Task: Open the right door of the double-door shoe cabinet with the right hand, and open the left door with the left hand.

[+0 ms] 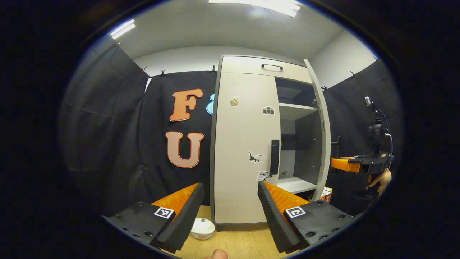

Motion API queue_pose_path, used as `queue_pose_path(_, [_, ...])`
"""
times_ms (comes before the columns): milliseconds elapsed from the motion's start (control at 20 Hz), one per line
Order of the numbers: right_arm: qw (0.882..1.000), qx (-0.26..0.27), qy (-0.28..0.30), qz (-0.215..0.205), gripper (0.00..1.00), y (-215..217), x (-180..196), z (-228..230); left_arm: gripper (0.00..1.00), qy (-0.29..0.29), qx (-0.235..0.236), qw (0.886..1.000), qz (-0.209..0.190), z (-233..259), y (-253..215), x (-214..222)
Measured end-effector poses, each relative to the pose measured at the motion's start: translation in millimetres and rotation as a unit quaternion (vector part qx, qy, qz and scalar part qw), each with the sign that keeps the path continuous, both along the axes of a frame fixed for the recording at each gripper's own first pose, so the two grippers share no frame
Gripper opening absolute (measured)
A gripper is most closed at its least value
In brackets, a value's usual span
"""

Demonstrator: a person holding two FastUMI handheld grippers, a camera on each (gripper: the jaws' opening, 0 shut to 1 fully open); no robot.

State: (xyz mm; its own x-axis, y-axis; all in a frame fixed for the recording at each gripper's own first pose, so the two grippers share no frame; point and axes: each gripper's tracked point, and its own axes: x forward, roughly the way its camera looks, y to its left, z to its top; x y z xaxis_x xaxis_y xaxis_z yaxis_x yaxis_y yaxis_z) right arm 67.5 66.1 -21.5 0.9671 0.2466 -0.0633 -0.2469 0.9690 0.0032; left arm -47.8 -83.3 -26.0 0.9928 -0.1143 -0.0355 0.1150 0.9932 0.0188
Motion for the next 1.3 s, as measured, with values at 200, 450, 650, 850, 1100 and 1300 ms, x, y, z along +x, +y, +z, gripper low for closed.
queue_pose_path(200, [1.000, 0.014, -0.010, -0.019, 0.06, -27, -13, 3, 0.96, -0.004, -0.002, 1.000, -0.013, 1, -12, 1])
queue_pose_path(450, [0.998, 0.006, -0.014, -0.066, 0.01, -66, -22, 6, 0.96, -0.001, -0.006, 1.000, -0.019, -3, -20, 8])
queue_pose_path(650, [0.992, -0.018, -0.021, -0.120, 0.00, -103, -24, 7, 0.96, -0.004, -0.004, 1.000, -0.026, -1, -30, 9])
queue_pose_path(850, [0.992, -0.007, -0.019, -0.124, 0.00, -118, -26, 7, 0.96, -0.008, -0.004, 0.999, -0.036, 1, -43, 8])
queue_pose_path(1100, [0.992, -0.009, -0.025, -0.127, 0.00, -138, -35, 7, 0.96, -0.009, 0.004, 0.999, -0.049, 1, -62, 10])
queue_pose_path(1300, [0.989, -0.011, -0.029, -0.147, 0.00, -165, -44, 5, 0.96, -0.004, -0.007, 0.998, -0.068, -1, -85, 16])
